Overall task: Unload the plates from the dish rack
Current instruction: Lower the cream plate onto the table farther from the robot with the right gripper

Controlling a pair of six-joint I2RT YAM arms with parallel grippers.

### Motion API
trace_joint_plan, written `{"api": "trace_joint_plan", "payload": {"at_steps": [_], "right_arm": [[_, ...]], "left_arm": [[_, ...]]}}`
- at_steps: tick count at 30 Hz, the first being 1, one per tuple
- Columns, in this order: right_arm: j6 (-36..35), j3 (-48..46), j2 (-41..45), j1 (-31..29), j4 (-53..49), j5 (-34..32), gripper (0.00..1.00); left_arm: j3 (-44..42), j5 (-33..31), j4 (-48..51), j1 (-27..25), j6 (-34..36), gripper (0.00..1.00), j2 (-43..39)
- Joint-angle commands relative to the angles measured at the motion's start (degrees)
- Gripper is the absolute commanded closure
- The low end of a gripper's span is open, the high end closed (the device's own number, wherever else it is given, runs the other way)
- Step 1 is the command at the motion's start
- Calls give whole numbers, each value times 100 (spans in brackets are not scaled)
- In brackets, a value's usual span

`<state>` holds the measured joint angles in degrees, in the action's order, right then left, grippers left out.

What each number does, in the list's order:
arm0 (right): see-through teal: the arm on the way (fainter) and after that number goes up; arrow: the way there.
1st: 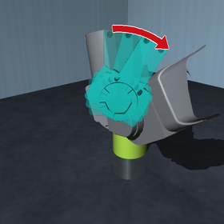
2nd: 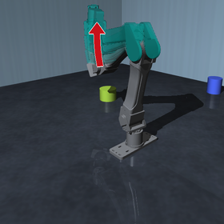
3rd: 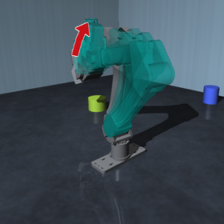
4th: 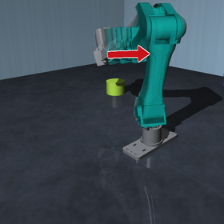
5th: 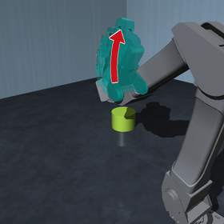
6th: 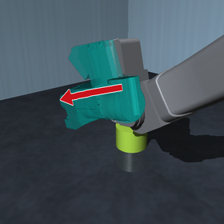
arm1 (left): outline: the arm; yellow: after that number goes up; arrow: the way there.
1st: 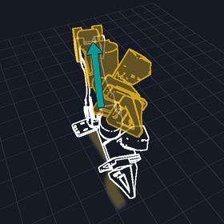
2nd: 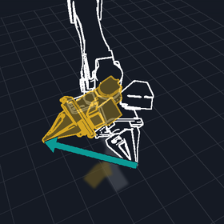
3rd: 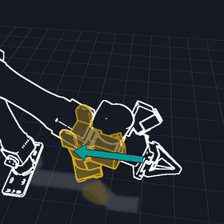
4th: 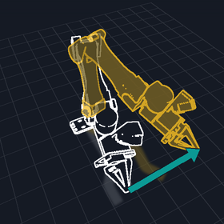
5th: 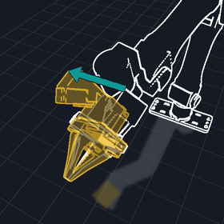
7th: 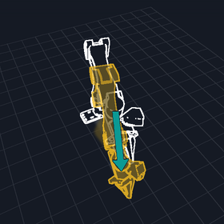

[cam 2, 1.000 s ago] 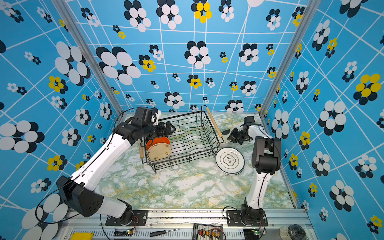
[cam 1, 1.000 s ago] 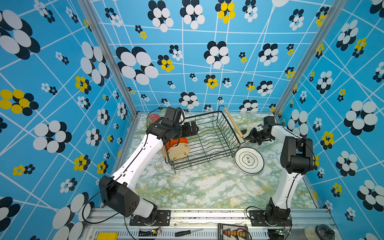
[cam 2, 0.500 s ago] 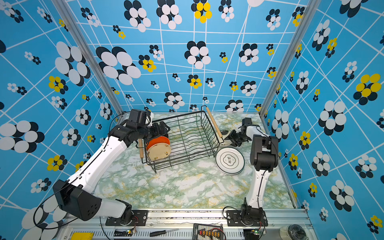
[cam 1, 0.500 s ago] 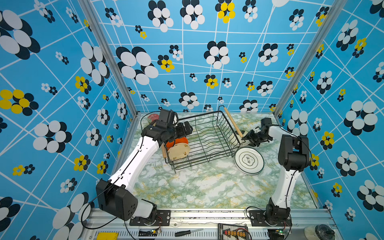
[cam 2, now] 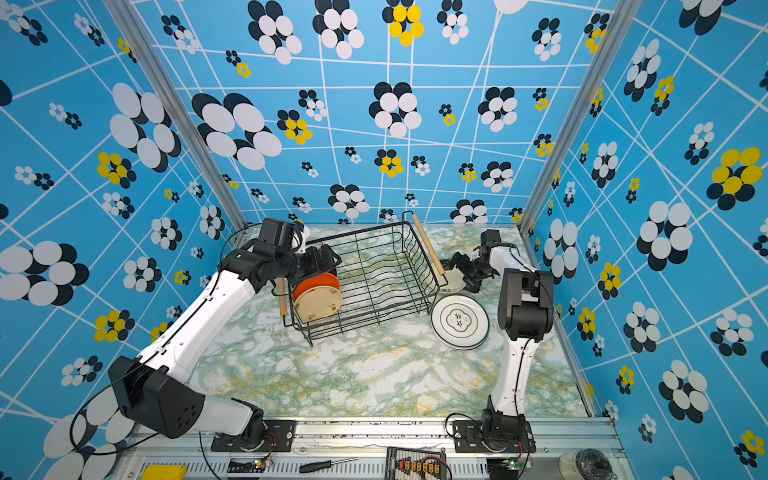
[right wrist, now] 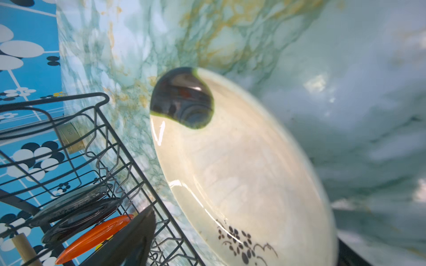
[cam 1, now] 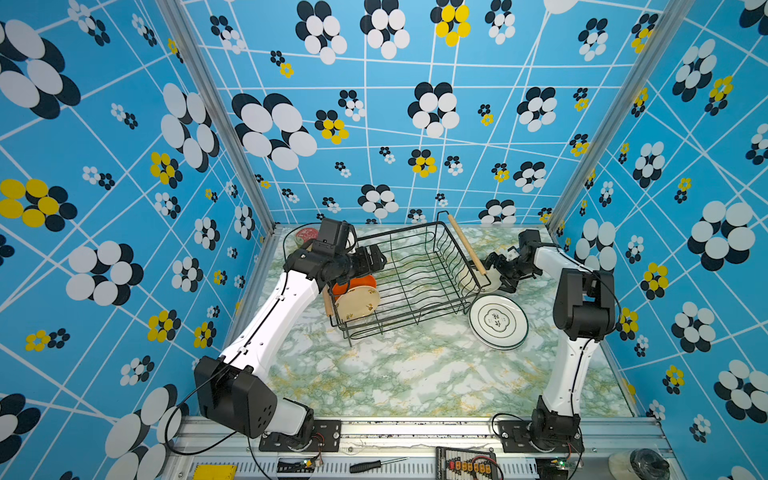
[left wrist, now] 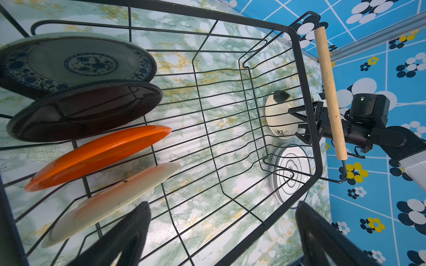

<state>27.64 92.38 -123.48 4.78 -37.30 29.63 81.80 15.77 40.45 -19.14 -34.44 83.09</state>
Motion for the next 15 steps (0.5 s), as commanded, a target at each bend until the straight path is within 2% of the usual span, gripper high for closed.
{"api": "trace_joint_plan", "payload": {"at_steps": [1,11,15], "right_arm": [[-109,61,-184,-21,-394,-556,1],[-237,-25,492,-191,-715,-1413,1],[-275,-27,790,-298,-864,-1697,1]], "left_arm": [[290,84,287,22,289,1,132],[628,-235,832,-16,610,1,447],[842,-598,1222,-69,836,1,640]]}}
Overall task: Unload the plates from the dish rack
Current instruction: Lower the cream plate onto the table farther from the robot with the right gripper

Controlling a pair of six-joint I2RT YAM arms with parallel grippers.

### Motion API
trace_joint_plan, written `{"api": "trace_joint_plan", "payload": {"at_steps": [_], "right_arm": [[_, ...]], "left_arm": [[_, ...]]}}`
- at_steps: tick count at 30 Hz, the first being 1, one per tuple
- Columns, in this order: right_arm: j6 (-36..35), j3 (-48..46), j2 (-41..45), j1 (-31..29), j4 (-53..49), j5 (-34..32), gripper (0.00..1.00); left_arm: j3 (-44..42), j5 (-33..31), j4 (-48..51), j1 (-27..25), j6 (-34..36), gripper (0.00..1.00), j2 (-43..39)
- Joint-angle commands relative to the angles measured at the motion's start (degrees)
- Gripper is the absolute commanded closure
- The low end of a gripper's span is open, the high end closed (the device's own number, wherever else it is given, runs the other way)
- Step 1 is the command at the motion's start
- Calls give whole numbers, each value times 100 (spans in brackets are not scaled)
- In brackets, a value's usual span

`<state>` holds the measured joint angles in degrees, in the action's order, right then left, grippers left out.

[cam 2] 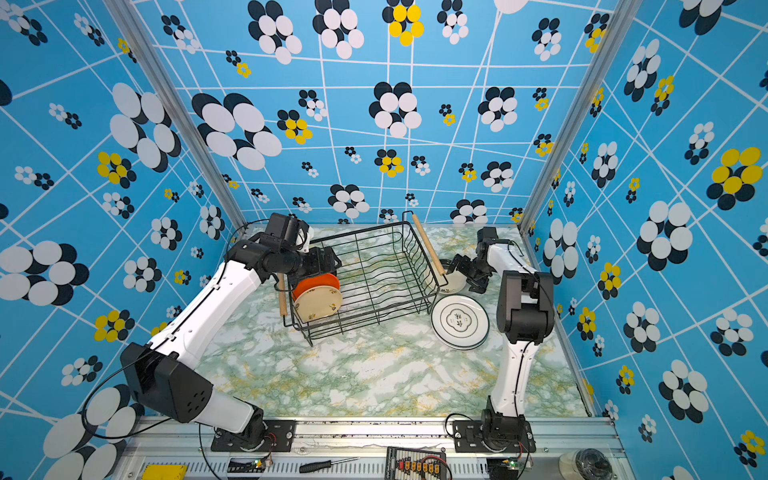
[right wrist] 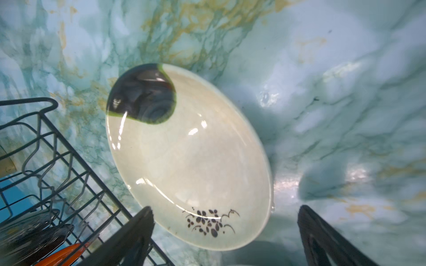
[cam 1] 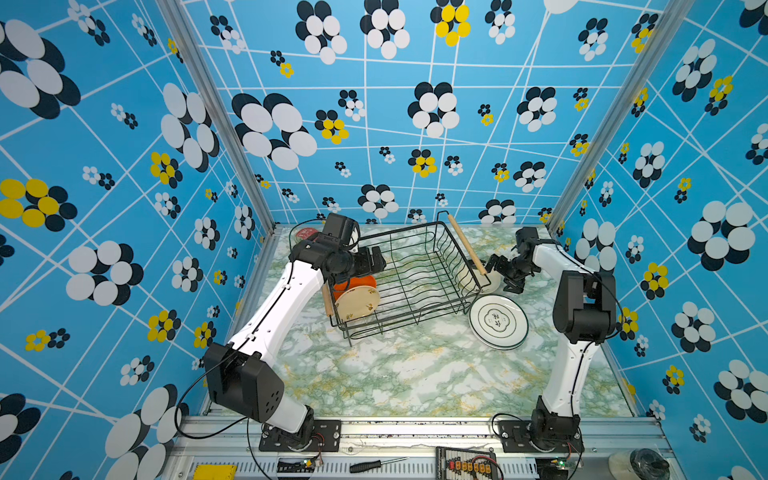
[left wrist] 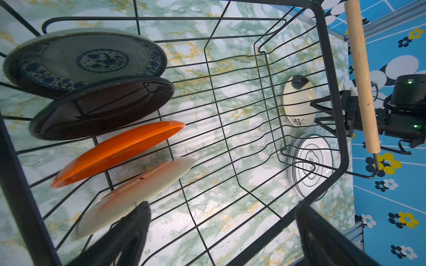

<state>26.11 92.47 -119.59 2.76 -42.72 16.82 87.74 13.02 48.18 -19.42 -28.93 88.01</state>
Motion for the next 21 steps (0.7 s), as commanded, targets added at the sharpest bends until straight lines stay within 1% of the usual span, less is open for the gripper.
{"api": "trace_joint_plan", "payload": {"at_steps": [1,6,11,15,16,21], "right_arm": [[-123,-26,465,-133,-369,-466,1],[-123,108,671,-359,-552,-558,1],[-183,431,658,-698,-831,-814,1],[-189,691,531,-892,-976,-930,1],[-197,773,485,-1091,-1031,-943,1],[-268,1135,313,-1400,-1222,-986,1]], "left_arm": [[305,-446,552,-59,346,1,198],[444,-1013,836,-180,626,1,254],[723,-1493,1243,-200,757,1,413],[778,-1566,1381,-201,811,1,489],[763,-1557,1395,-203,832,1,498],[771,-1661,1558,-211,956,1,515]]}}
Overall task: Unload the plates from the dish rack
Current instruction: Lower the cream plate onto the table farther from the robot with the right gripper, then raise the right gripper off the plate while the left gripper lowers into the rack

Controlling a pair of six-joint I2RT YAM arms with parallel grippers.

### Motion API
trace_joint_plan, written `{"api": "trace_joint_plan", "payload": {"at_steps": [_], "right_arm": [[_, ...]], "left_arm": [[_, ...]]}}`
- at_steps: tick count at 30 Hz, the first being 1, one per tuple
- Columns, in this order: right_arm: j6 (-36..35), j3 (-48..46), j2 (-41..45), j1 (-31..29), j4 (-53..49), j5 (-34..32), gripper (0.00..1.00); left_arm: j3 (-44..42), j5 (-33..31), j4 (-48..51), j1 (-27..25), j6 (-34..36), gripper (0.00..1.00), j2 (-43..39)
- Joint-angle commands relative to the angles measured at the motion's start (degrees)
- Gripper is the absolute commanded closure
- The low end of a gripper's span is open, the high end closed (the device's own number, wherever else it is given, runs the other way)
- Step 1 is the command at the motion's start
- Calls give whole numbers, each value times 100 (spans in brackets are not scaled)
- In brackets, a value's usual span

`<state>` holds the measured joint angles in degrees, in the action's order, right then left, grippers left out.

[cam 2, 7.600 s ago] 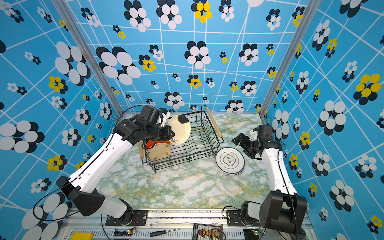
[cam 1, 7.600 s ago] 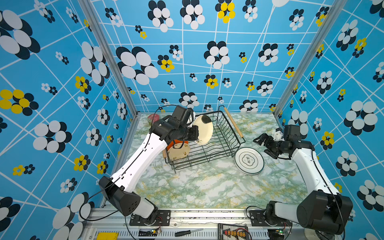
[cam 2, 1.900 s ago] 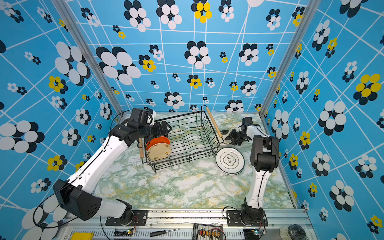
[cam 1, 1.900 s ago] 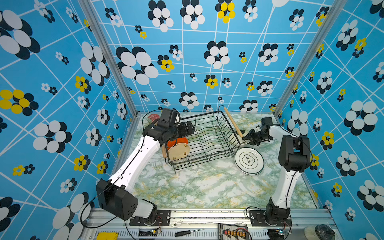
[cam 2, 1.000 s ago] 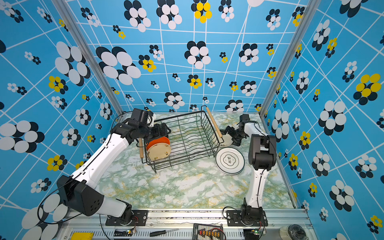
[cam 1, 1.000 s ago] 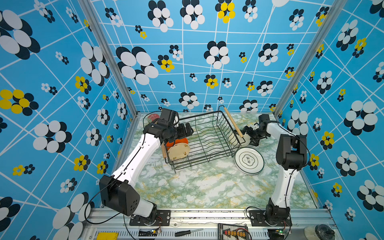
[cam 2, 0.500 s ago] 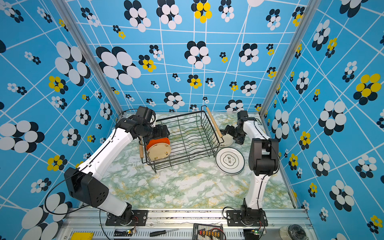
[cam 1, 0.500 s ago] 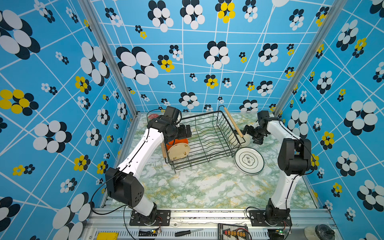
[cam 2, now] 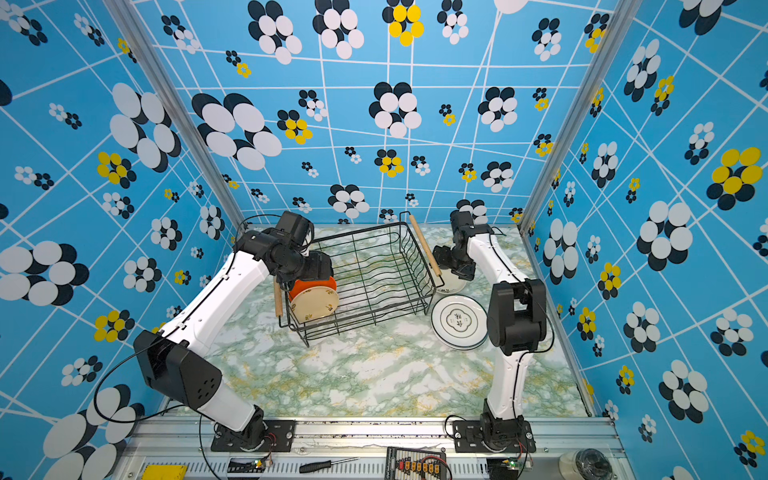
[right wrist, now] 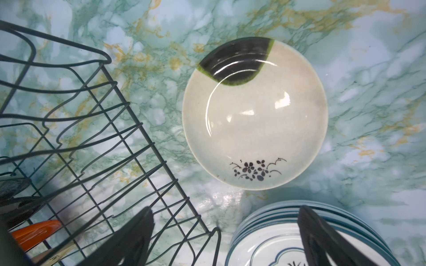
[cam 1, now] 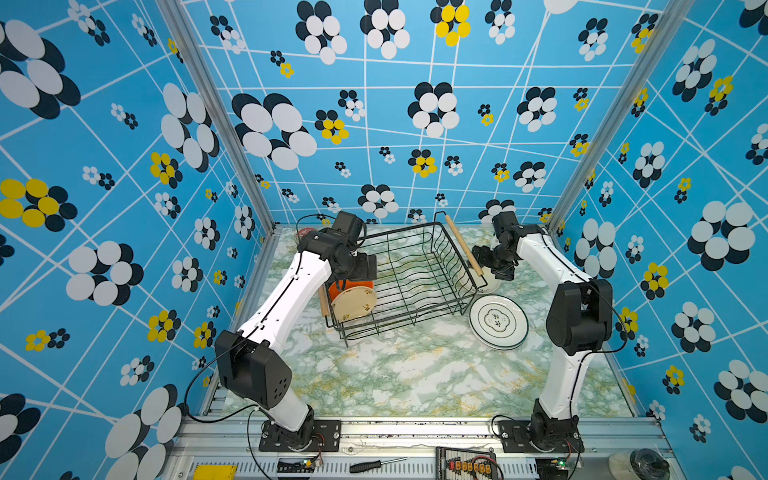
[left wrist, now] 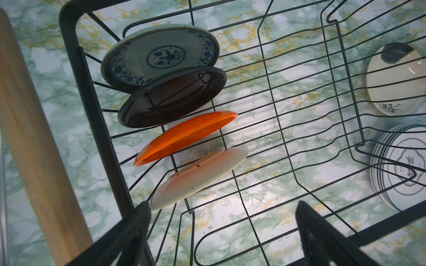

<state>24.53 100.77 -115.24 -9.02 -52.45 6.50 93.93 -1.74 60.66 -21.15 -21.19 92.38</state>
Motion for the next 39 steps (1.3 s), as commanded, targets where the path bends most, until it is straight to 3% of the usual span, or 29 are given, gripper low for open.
{"api": "trace_joint_plan", "payload": {"at_steps": [1,13,19,25,32,39], "right_arm": [[-147,408,-183,-284,-305,73,1],[-973,1963,-1213,-821,-1021,808,1],[-795,2914,-1643,-935,-1543,183,1],[-649,2484,-1300,-851,-1331,31,1],[-508,1115,-401,-515,-600,199,1],[-677,587,349,-415,-580,378,1]], "left_arm": [[165,-219,369,-47,208,1,79],[528,-1301,1683,-62,481,1,376],[473,-1469,1884,70,500,4,411],[358,-1589,1990,329,606,7,611],[333,-1511,1843,509,790,18,957],[218,-1440,1747,745,905,26,1124]]}}
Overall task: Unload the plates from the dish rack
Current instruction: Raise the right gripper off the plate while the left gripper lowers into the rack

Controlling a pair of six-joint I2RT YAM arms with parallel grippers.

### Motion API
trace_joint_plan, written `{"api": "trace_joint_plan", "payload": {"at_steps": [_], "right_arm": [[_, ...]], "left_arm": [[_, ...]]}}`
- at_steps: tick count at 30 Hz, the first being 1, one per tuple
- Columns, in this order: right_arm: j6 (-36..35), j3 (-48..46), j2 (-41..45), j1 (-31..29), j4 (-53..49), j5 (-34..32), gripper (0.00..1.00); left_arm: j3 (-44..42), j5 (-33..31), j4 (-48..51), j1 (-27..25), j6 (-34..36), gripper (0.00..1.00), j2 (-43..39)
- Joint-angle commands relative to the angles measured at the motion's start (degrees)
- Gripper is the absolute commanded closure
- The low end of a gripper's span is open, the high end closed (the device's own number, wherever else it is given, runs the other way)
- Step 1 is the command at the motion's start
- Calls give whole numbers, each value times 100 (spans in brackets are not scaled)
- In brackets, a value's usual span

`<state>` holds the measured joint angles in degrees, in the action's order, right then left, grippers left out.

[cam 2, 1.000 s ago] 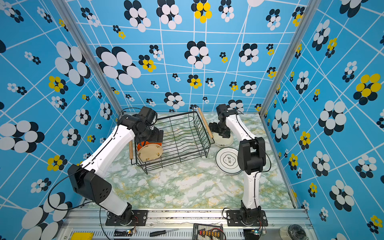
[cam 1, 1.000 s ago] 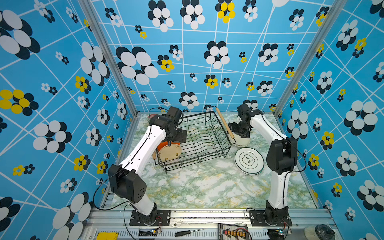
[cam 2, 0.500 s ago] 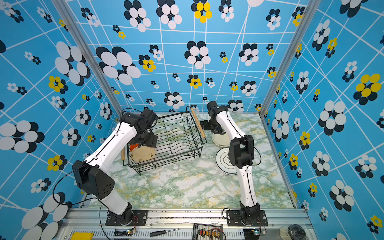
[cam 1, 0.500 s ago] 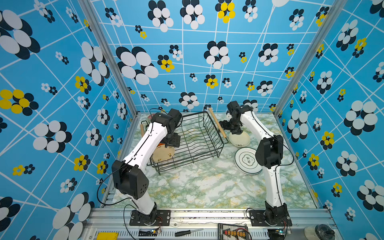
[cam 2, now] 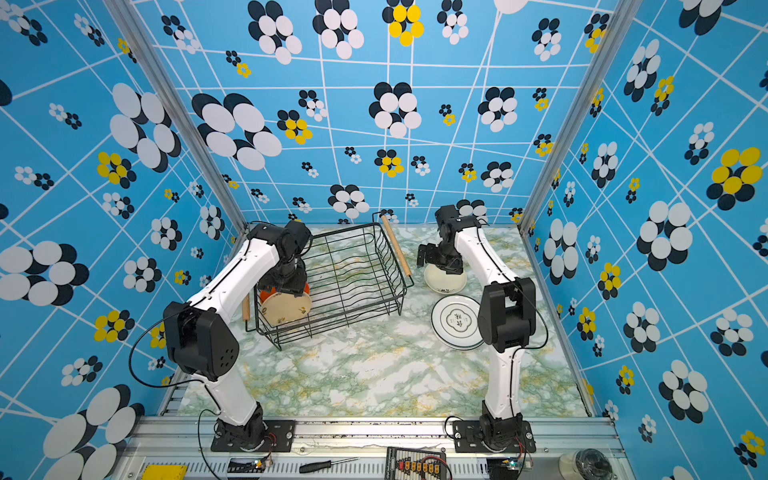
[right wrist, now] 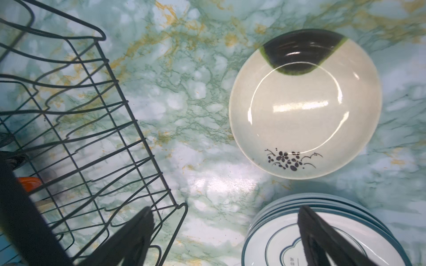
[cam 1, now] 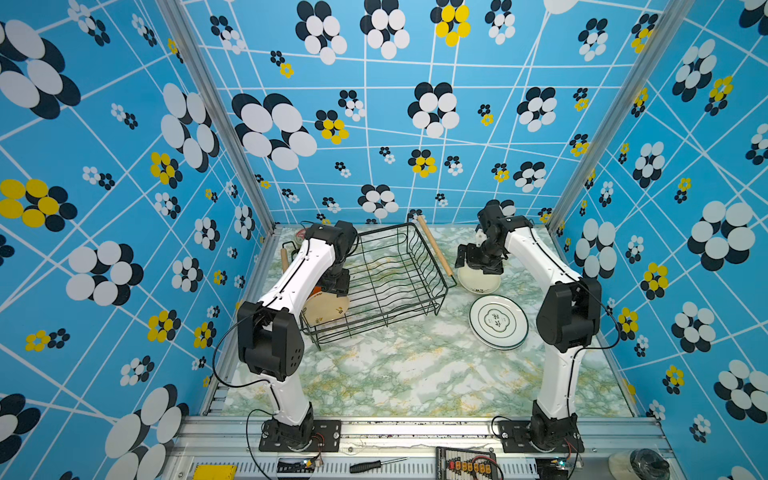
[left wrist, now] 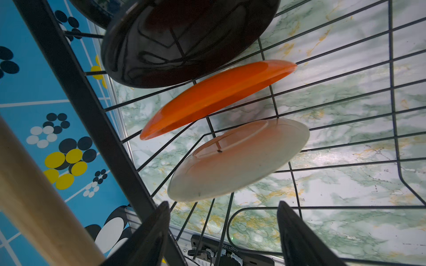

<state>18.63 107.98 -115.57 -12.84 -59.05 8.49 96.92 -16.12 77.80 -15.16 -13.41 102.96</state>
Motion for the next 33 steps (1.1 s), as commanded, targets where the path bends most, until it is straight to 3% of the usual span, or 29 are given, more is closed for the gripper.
{"api": "trace_joint_plan", "payload": {"at_steps": [1,9,21,27,33], "right_arm": [[-92,-223,503,-34,108,263,1],[86,-1278,1686,-51,356,721,1],[119,-2724,3442,-674,-363,722,1],[352,-2989,3479,-1117,-244,688,1],[448,-2824,2936,-1449,-16,531,2]], "left_arm": [[-130,39,-15,188,164,26,67],[-253,126,-198,380,349,30,180],[-285,232,-316,408,488,37,255],[-210,230,-318,408,532,37,295],[-279,251,-342,408,575,37,270]]}}
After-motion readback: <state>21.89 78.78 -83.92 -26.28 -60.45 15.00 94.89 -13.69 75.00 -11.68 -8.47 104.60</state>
